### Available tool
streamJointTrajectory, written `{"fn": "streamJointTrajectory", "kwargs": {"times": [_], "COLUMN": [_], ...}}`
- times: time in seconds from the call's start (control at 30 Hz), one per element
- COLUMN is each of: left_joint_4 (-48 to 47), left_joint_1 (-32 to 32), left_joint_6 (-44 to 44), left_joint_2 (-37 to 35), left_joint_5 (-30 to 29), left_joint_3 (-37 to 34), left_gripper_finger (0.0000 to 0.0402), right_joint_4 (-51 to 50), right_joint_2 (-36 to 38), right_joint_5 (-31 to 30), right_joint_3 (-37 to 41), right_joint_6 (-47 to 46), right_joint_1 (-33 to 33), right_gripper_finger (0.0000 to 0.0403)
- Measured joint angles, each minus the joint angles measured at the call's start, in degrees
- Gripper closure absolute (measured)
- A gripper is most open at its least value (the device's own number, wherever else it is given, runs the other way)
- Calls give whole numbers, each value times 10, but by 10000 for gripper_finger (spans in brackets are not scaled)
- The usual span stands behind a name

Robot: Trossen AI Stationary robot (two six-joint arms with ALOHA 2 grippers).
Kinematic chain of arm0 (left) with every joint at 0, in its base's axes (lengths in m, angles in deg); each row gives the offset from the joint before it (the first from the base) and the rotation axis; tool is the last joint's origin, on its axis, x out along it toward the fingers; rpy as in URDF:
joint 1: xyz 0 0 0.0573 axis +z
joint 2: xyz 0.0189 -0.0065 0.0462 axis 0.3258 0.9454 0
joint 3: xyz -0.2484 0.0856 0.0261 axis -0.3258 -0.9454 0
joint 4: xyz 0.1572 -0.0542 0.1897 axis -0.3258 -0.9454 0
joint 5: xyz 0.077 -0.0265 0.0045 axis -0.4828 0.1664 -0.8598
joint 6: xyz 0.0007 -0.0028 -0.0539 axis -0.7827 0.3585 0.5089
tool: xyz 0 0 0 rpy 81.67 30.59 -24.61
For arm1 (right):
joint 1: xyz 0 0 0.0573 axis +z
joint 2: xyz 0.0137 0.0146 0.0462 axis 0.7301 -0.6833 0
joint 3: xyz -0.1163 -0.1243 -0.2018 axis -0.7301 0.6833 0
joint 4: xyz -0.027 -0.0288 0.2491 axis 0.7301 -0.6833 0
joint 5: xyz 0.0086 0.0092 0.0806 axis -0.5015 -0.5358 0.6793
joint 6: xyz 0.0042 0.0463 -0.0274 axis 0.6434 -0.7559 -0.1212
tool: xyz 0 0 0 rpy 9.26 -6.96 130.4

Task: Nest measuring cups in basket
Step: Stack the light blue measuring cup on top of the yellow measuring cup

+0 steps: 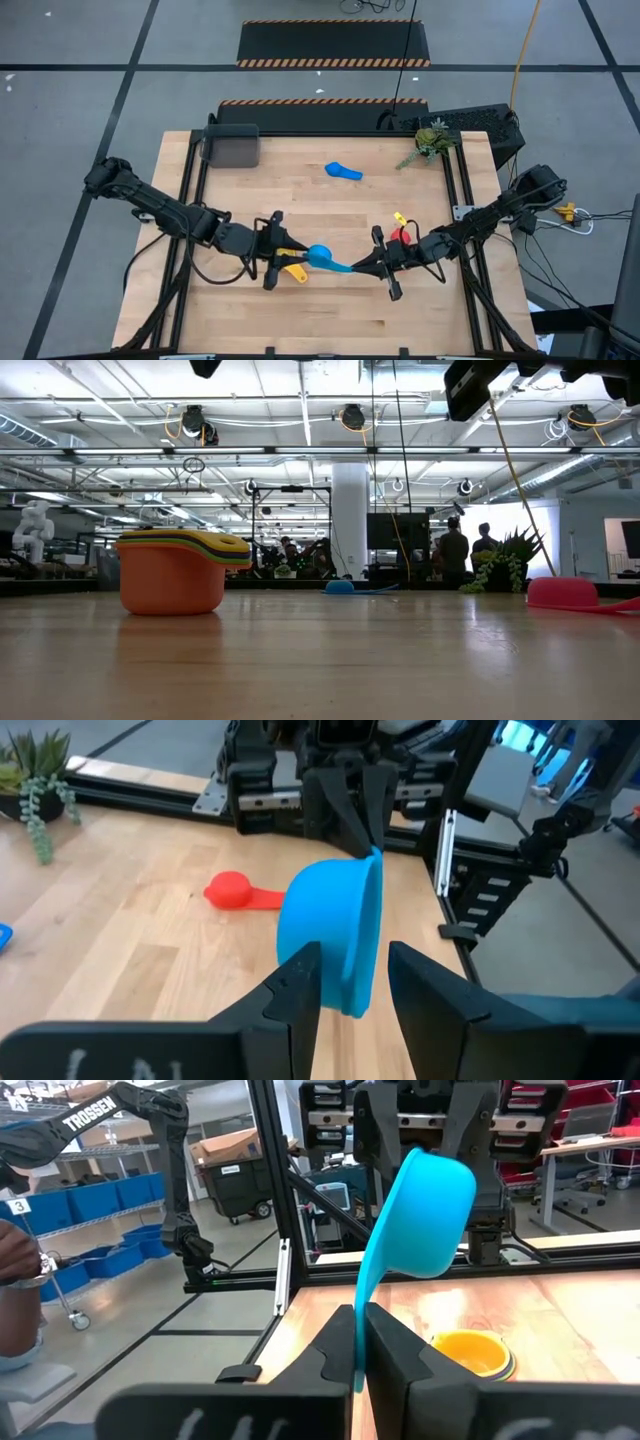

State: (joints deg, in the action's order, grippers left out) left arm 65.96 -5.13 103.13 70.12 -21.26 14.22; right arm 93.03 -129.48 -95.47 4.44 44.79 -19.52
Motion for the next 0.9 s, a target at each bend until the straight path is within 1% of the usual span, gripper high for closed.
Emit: {"fn": "streamJointTrajectory", "kwargs": {"times": [0.43, 0.5, 0.57, 0.7, 0.77, 0.9], "left_joint_4": [-19, -19, -19, -19, -19, -19], "left_joint_1": [0, 0, 0, 0, -1, 0], "left_joint_6": [6, 6, 6, -2, -5, -10], "left_joint_2": [0, 0, 0, 0, 0, 0], "left_joint_5": [0, 0, 0, 1, 5, 5], "left_joint_3": [0, 0, 0, 0, 0, 0], "left_gripper_finger": [281, 294, 317, 382, 390, 386], "right_joint_4": [1, 1, 1, 0, -1, -1], "right_joint_2": [0, 0, 0, 0, 0, 0], "right_joint_5": [0, 0, 1, 1, 1, 1], "right_joint_3": [0, 0, 0, 0, 0, 0], "right_joint_6": [0, 0, 0, 1, 2, 8], "right_joint_1": [0, 0, 0, 0, 0, 0], "right_gripper_finger": [403, 403, 403, 403, 403, 403]}}
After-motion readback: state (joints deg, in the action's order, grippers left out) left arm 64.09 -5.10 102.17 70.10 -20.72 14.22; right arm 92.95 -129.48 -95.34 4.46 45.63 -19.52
